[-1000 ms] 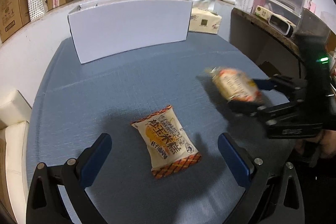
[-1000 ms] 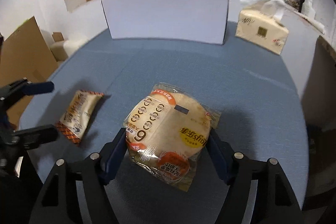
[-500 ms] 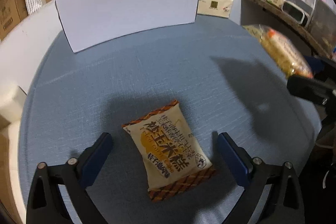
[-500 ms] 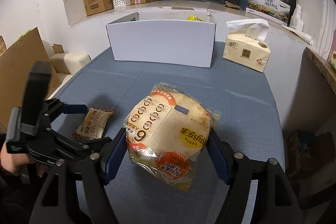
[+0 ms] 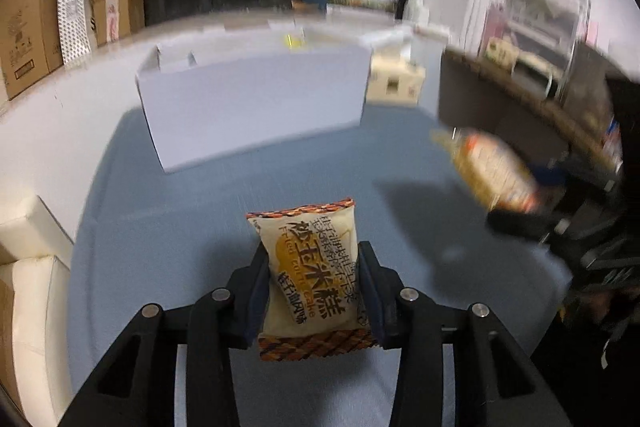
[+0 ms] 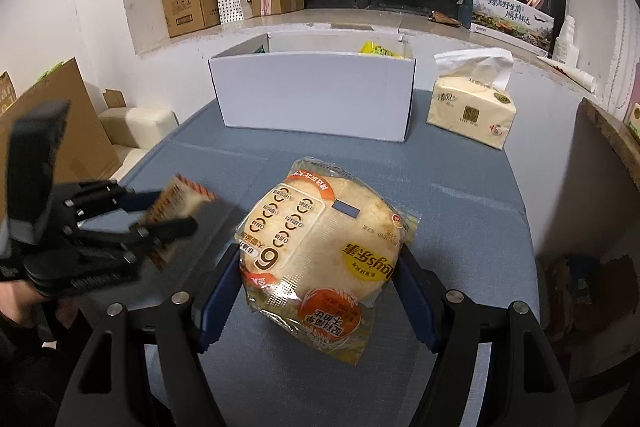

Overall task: Organize snacks
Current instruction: 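Place the cake pack and round bread pack into the white box and open both tools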

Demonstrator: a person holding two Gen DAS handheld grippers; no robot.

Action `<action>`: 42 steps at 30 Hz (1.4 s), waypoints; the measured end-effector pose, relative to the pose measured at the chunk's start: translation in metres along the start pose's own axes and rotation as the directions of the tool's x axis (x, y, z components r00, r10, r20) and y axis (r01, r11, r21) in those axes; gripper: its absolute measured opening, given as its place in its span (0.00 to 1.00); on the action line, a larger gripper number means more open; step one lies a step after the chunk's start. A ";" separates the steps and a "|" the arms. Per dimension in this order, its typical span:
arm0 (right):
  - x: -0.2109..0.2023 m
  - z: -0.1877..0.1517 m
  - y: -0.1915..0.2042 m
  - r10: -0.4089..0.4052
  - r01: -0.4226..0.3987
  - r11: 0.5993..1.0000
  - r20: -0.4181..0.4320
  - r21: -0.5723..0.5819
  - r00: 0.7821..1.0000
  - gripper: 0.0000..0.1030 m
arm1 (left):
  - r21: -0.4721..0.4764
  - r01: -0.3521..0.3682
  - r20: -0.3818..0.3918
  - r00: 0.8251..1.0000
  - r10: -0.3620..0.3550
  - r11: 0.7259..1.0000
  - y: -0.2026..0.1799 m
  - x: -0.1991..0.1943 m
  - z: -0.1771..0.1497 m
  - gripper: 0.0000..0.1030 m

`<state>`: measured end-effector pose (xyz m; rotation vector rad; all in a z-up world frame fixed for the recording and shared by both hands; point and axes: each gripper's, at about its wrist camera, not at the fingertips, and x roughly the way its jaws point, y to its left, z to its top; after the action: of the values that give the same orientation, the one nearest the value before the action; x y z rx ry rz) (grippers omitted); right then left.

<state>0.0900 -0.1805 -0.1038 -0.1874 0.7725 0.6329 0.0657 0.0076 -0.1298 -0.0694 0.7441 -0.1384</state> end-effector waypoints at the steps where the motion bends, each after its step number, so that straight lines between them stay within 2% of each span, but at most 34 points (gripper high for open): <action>1: 0.000 0.003 0.000 0.002 -0.002 1.000 0.004 0.001 1.000 0.75 | -0.002 -0.003 0.022 1.000 0.003 1.000 0.003 -0.004 0.007 0.44; 5: -0.002 0.026 -0.001 0.022 -0.022 1.000 0.038 0.011 0.999 0.75 | -0.023 -0.012 0.103 0.995 0.014 1.000 0.020 -0.019 0.044 0.44; 8: -0.006 0.049 -0.001 0.024 -0.025 1.000 0.084 0.005 0.996 0.75 | -0.035 -0.023 0.174 0.984 0.029 0.999 0.034 -0.030 0.074 0.44; 12: -0.008 0.091 -0.002 0.033 -0.032 0.999 0.143 -0.006 0.989 0.75 | -0.041 -0.047 0.253 0.966 0.056 0.998 0.054 -0.036 0.117 0.44; 15: -0.001 0.128 -0.005 0.041 -0.040 0.999 0.184 -0.007 0.982 0.75 | -0.062 -0.029 0.286 0.957 0.045 0.998 0.071 -0.029 0.149 0.44; 19: 0.028 0.183 -0.019 0.059 -0.068 0.997 0.201 0.038 0.978 0.75 | -0.071 -0.050 0.282 0.957 0.068 0.996 0.088 -0.006 0.190 0.44; 22: 0.053 0.216 -0.028 0.049 -0.060 0.997 0.189 0.052 0.981 0.75 | -0.092 -0.048 0.253 0.965 0.070 0.995 0.103 0.023 0.218 0.44; 25: 0.084 0.246 -0.035 0.023 -0.031 0.998 0.151 0.054 0.988 0.75 | -0.111 -0.063 0.200 0.976 0.084 0.992 0.114 0.055 0.237 0.44; 28: 0.112 0.263 -0.044 0.009 -0.017 0.997 0.098 0.079 0.995 0.75 | -0.086 -0.104 0.171 0.978 0.117 0.991 0.117 0.077 0.244 0.45; 31: 0.134 0.274 -0.052 0.012 -0.018 0.995 0.069 0.099 0.998 0.75 | -0.083 -0.133 0.154 0.978 0.144 0.988 0.122 0.094 0.247 0.52; 33: 0.147 0.280 -0.059 -0.006 -0.001 0.991 0.048 0.132 0.999 0.80 | -0.110 -0.155 0.141 0.975 0.170 0.982 0.129 0.102 0.247 0.82; 34: 0.154 0.281 -0.065 -0.003 -0.002 0.986 0.026 0.167 1.000 0.93 | -0.127 -0.143 0.125 0.979 0.159 0.982 0.132 0.104 0.245 0.99; 35: 0.161 0.280 -0.069 -0.009 0.008 0.981 0.003 0.193 1.000 0.99 | -0.144 -0.125 0.116 0.983 0.142 0.982 0.136 0.107 0.243 1.00; 38: 0.166 0.275 -0.069 -0.063 0.065 0.983 -0.019 0.172 0.998 1.00 | -0.161 -0.126 0.084 0.987 0.140 0.979 0.141 0.113 0.237 1.00; 40: 0.165 0.271 -0.067 -0.050 0.050 0.986 -0.004 0.159 0.999 1.00 | -0.157 -0.154 0.067 0.984 0.166 0.975 0.141 0.114 0.234 1.00; 42: 0.162 0.268 -0.066 -0.039 0.038 0.985 0.006 0.167 0.999 1.00 | -0.155 -0.153 0.085 0.982 0.167 0.976 0.140 0.109 0.231 1.00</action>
<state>0.3756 -0.0560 -0.0315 -0.0452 0.8068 0.5291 0.3160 0.1324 -0.0495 -0.1560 0.6583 0.0743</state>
